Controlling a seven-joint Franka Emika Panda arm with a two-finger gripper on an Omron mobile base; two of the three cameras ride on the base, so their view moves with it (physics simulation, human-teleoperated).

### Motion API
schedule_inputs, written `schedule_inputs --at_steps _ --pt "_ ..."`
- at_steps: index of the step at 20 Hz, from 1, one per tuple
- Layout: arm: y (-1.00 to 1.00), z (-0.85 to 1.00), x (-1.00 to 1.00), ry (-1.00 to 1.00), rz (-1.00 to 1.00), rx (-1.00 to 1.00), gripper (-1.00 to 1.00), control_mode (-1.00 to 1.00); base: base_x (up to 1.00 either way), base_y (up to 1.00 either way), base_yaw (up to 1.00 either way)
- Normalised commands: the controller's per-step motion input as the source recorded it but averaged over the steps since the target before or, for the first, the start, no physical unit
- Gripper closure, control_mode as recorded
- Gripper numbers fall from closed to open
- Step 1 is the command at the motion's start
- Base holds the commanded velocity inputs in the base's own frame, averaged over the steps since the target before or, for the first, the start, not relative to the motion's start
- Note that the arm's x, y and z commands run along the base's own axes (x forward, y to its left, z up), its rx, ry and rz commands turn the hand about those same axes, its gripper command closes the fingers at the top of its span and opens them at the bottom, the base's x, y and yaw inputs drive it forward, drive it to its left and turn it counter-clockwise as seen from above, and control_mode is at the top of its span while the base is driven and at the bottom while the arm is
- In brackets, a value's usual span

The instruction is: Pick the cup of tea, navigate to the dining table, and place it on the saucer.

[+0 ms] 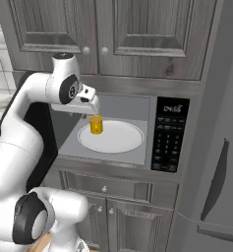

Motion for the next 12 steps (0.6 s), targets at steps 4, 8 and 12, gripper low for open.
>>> schedule_inputs --at_steps 4,8,12 --pt "0.00 0.00 -0.04 -0.01 0.00 0.00 -1.00 -1.00 0.00 0.00 0.00" --pt "0.00 -0.06 -0.13 0.00 0.00 0.00 -1.00 -1.00 0.00 0.00 0.00" --pt "0.00 -0.48 -0.19 -0.01 -0.03 0.00 -1.00 -1.00 0.00 0.00 0.00"
